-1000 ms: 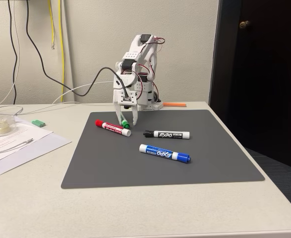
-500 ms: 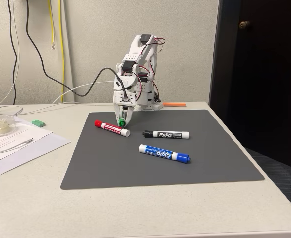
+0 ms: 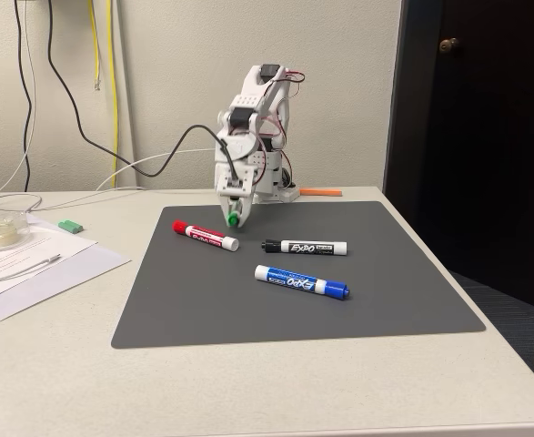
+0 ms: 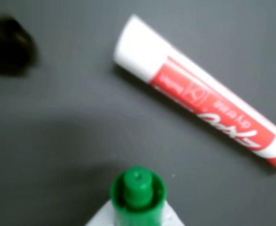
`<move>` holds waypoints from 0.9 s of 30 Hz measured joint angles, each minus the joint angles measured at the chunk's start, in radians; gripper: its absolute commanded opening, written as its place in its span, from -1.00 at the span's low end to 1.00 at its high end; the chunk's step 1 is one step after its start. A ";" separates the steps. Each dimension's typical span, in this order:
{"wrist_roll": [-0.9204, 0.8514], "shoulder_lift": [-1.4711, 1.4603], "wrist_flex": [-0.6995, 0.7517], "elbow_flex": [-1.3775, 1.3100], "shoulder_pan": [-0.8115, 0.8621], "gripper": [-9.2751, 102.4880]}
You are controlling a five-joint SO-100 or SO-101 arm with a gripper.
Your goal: Pick up the green marker.
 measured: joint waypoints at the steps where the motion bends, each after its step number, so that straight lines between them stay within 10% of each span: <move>1: 0.040 0.003 0.035 -0.040 -0.018 -0.77; 27: 1.180 0.087 -0.064 -0.512 -0.365 -0.76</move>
